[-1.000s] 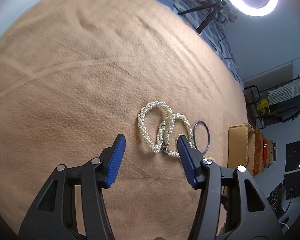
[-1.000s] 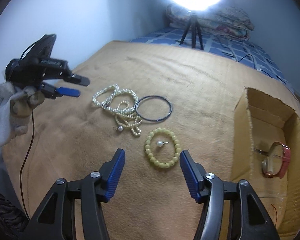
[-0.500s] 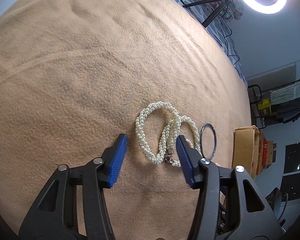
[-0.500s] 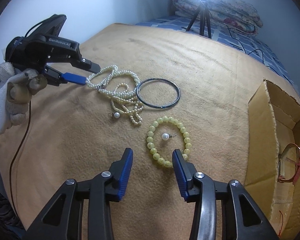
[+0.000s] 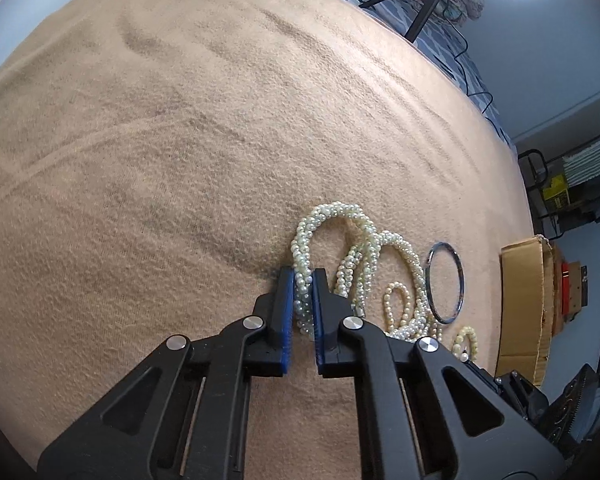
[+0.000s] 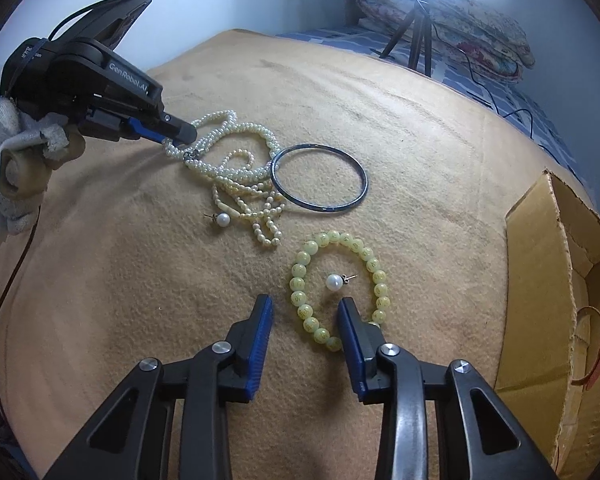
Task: Organize jewelry
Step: 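Grasp the pearl necklace with the left tool while the right tool grasps the yellow bead bracelet, then lift the pearl necklace and bead bracelet with both tools over the box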
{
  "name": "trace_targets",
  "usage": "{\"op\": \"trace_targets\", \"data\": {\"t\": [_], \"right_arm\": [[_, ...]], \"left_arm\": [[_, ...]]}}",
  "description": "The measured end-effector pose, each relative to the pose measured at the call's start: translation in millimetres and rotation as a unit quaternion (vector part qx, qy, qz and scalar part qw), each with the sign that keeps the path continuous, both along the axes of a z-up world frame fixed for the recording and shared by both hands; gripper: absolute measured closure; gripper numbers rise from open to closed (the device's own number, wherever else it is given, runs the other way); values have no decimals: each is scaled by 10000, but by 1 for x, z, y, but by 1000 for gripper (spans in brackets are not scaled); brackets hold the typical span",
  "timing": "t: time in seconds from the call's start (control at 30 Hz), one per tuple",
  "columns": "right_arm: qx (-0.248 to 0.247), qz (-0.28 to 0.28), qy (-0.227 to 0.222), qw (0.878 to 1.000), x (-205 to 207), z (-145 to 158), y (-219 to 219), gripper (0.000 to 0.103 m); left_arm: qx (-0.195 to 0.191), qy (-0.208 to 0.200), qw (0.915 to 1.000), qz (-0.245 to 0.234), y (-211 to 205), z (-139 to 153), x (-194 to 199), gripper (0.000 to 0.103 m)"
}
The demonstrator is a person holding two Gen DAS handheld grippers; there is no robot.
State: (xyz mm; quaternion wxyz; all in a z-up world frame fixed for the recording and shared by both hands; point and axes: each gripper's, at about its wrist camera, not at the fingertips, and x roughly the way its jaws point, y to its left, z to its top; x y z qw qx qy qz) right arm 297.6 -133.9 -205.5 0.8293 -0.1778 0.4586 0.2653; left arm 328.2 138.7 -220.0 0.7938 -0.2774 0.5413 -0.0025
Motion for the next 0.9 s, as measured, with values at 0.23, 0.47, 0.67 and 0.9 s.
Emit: {"op": "trace_targets", "data": {"t": [0.23, 0.47, 0.67, 0.9], "right_arm": [[117, -97, 68, 9999, 2, 2, -6, 97], [236, -113, 102, 9996, -1, 7, -8, 98], [416, -181, 133, 9989, -2, 14, -15, 98], [787, -325, 199, 9962, -1, 27, -28, 98]], "left_arm": [[-60, -175, 9998, 54, 4, 11, -6, 97], [-134, -464, 9988, 49, 6, 36, -9, 97], [-315, -736, 9968, 85, 8, 60, -15, 97], [-472, -1093, 9929, 8, 3, 95, -21, 97]]}}
